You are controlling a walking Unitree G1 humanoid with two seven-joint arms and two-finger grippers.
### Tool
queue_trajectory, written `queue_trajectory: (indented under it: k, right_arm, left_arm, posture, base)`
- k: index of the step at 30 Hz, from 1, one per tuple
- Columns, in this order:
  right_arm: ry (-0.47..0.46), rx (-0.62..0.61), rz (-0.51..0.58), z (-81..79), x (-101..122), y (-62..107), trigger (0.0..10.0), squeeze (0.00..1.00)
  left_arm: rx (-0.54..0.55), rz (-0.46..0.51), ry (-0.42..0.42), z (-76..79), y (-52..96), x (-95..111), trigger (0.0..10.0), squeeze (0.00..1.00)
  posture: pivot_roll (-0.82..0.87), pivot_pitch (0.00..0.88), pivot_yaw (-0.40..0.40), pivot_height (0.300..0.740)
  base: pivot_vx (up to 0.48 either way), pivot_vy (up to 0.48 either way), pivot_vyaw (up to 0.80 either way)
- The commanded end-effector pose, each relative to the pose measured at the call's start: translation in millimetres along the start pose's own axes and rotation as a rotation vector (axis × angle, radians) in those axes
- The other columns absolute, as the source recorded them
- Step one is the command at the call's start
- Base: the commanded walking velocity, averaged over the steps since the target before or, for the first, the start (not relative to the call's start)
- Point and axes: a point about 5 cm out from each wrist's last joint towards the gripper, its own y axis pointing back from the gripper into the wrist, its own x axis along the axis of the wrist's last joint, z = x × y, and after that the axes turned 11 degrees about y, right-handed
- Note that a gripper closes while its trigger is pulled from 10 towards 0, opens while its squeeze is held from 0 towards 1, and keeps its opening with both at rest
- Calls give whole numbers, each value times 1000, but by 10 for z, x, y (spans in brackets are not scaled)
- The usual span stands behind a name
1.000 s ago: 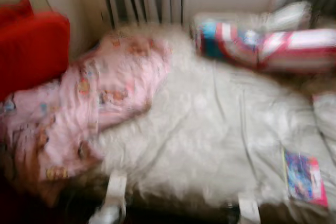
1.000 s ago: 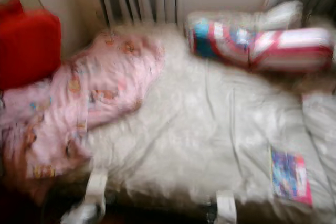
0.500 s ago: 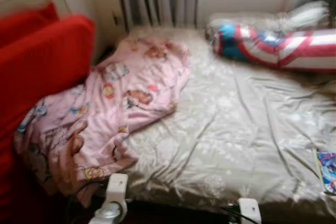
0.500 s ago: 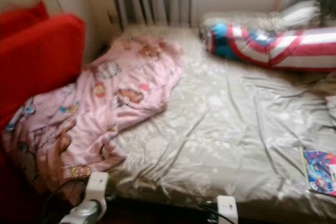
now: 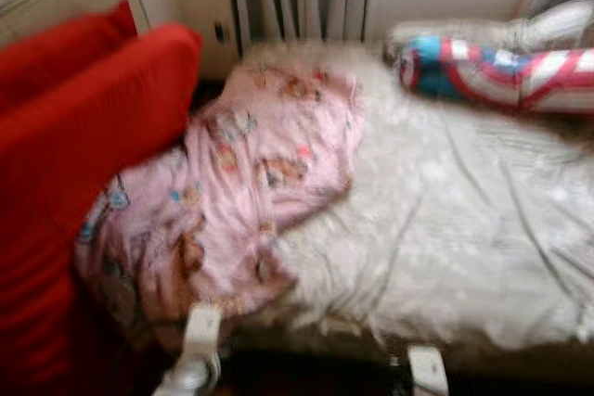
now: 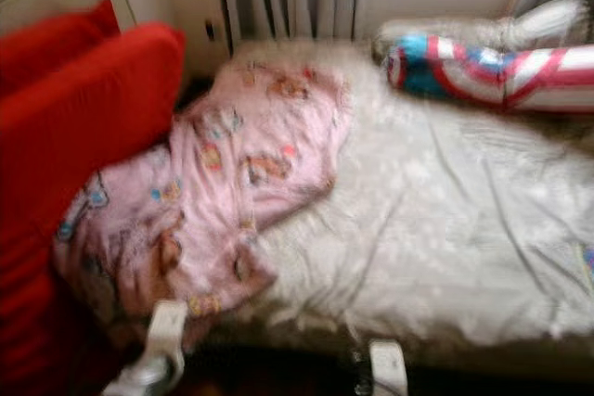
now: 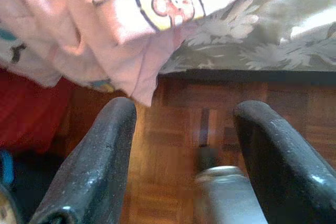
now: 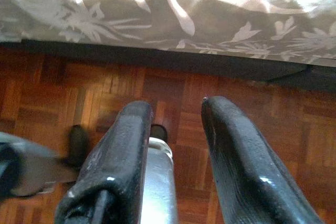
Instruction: Clean up the room
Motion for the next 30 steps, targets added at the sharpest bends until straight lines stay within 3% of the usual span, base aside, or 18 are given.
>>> queue_trajectory:
  k: [1, 16, 25, 30]
  right_arm:
    - [13, 13, 17, -27, 36, -7, 10000, 0]
    - [16, 19, -4, -16, -143, 44, 10000, 0]
    - [14, 17, 1, -4, -114, 37, 10000, 0]
    - [-10, 3, 1, 15, -115, 38, 10000, 0]
  left_arm:
    - [26, -33, -18, -107, 25, -105, 10000, 0]
    - [15, -31, -25, -116, 28, -108, 10000, 0]
    - [15, -32, -26, -127, 29, -109, 10000, 0]
    - [13, -32, -23, -128, 30, -110, 10000, 0]
  posture:
    - [-32, 32, -33, 740]
    - [-30, 32, -35, 740]
    - [-30, 31, -34, 740]
    - [-28, 30, -35, 740]
  base:
    - [0, 0, 800]
    - [0, 0, 800]
    - [0, 0, 800]
    - [0, 0, 121]
